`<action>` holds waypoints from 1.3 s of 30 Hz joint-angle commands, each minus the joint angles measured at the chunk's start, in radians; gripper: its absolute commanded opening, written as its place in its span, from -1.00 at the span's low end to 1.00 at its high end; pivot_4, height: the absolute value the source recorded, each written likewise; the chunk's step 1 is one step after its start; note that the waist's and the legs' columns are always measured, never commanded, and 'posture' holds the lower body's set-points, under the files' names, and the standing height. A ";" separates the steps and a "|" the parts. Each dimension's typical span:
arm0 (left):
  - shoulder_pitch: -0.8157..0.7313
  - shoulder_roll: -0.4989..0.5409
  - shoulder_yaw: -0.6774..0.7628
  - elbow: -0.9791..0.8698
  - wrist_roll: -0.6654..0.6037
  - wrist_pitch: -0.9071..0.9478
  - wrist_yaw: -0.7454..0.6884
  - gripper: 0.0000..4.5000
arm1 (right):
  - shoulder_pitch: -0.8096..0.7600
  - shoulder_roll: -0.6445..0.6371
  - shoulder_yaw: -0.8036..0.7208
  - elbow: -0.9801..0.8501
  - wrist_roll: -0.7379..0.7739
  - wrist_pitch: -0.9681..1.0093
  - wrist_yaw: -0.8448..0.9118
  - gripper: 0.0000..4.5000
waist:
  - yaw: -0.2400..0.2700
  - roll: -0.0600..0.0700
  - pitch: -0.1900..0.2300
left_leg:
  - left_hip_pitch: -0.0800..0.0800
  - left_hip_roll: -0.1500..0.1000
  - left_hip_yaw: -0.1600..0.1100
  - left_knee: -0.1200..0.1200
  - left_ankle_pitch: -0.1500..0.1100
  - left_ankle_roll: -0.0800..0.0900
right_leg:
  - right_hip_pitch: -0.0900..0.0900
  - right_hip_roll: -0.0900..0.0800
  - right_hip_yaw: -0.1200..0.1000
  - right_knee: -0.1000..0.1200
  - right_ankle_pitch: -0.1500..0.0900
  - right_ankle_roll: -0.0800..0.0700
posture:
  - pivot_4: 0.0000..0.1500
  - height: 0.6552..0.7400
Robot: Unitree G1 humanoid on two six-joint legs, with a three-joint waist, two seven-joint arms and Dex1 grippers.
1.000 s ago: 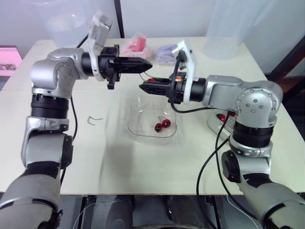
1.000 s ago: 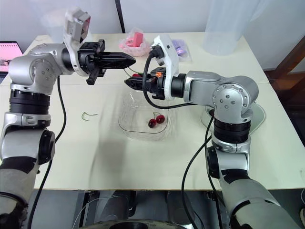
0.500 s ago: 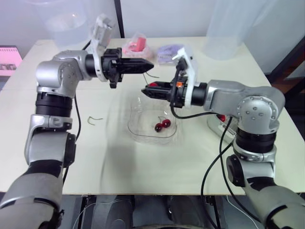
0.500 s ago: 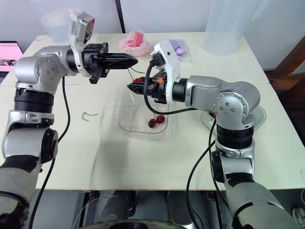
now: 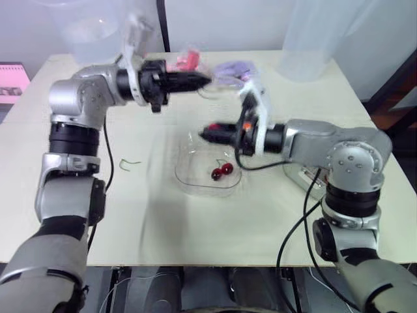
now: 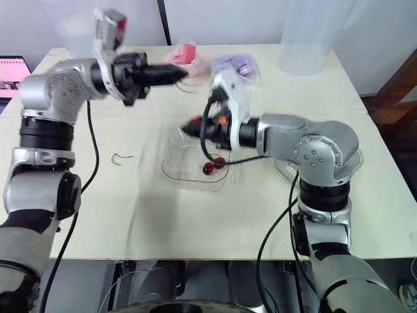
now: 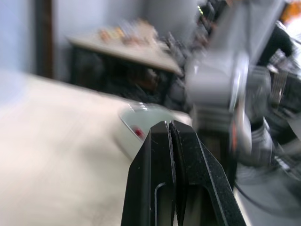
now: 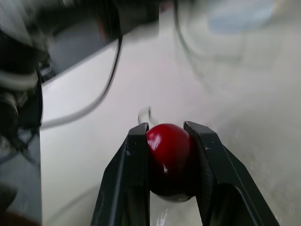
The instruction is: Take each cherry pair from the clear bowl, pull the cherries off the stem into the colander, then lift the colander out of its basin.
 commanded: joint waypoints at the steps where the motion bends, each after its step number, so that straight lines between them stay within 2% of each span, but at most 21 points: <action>1: -0.029 0.005 0.037 -0.017 -0.021 -0.015 0.002 -1.00 | -0.020 0.002 -0.023 -0.027 0.017 0.013 -0.005 -0.70 | 0.001 0.000 0.000 | 0.000 0.000 0.000 0.000 0.000 0.000 | 0.000 0.000 0.000 0.000 0.000 0.000 | 1.00 0.88; 9: -0.011 0.009 0.016 -0.021 0.003 -0.039 -0.009 -1.00 | -0.034 -0.043 -0.099 -0.049 0.038 0.004 0.013 -0.70 | 0.001 0.000 0.000 | 0.000 0.000 0.000 0.000 0.000 0.000 | 0.000 0.000 0.000 0.000 0.000 0.000 | 1.00 0.88; 10: -0.004 0.013 0.008 -0.025 0.014 -0.053 -0.013 -1.00 | -0.037 -0.070 -0.122 -0.056 0.043 -0.008 0.028 -0.70 | 0.002 0.000 0.000 | 0.000 0.000 0.000 0.000 0.000 0.000 | 0.000 0.000 0.000 0.000 0.000 0.000 | 1.00 0.88; 13: 0.039 0.035 -0.029 -0.054 0.057 -0.103 -0.037 -1.00 | -0.012 -0.260 -0.225 -0.068 0.018 -0.073 0.102 -0.70 | 0.008 0.000 0.000 | 0.000 0.000 0.000 0.000 0.000 0.000 | 0.000 -0.001 0.000 -0.001 0.000 0.000 | 1.00 0.88; 16: 0.067 0.049 -0.042 -0.071 0.071 -0.124 -0.048 -1.00 | 0.087 -0.462 -0.285 -0.033 -0.052 -0.163 0.178 -0.70 | 0.019 0.000 0.000 | 0.000 -0.001 0.000 -0.001 -0.001 0.002 | 0.001 -0.001 0.000 -0.003 0.000 0.000 | 1.00 0.88; 20: 0.087 0.048 -0.047 -0.068 0.085 -0.143 -0.054 -1.00 | 0.312 -0.647 -0.310 0.030 -0.195 -0.320 0.266 -0.70 | 0.027 0.000 0.000 | 0.000 -0.001 0.001 0.000 -0.003 0.005 | 0.001 0.000 0.000 -0.003 0.000 0.000 | 1.00 0.88; 23: 0.094 0.042 -0.052 -0.063 0.092 -0.154 -0.057 -1.00 | 0.416 -0.671 -0.314 0.062 -0.243 -0.388 0.286 -0.70 | 0.023 0.000 0.000 | 0.000 -0.001 0.002 0.001 -0.003 0.006 | 0.002 0.000 0.001 -0.003 0.000 0.000 | 1.00 0.88; 27: 0.100 0.037 -0.059 -0.055 0.102 -0.166 -0.059 -1.00 | 0.474 -0.662 -0.296 0.095 -0.296 -0.442 0.289 -0.70 | 0.019 0.000 0.000 | 0.001 -0.001 0.002 0.001 -0.003 0.006 | 0.002 0.000 0.002 -0.002 0.000 0.000 | 1.00 0.88; 33: 0.107 0.046 -0.055 -0.039 0.113 -0.175 -0.051 -1.00 | 0.469 -0.651 -0.315 0.122 -0.307 -0.457 0.293 0.59 | 0.025 0.000 0.000 | 0.001 -0.001 0.002 0.001 -0.003 0.006 | 0.002 0.000 0.002 -0.003 0.000 0.000 | 1.00 0.88; 39: 0.127 0.070 -0.021 -0.038 0.117 -0.173 -0.007 -1.00 | 0.392 -0.674 -0.311 0.065 -0.275 -0.445 0.319 0.59 | 0.024 0.000 0.000 | 0.001 -0.001 0.002 0.001 -0.003 0.005 | 0.002 0.000 0.002 -0.003 0.000 0.000 | 1.00 0.88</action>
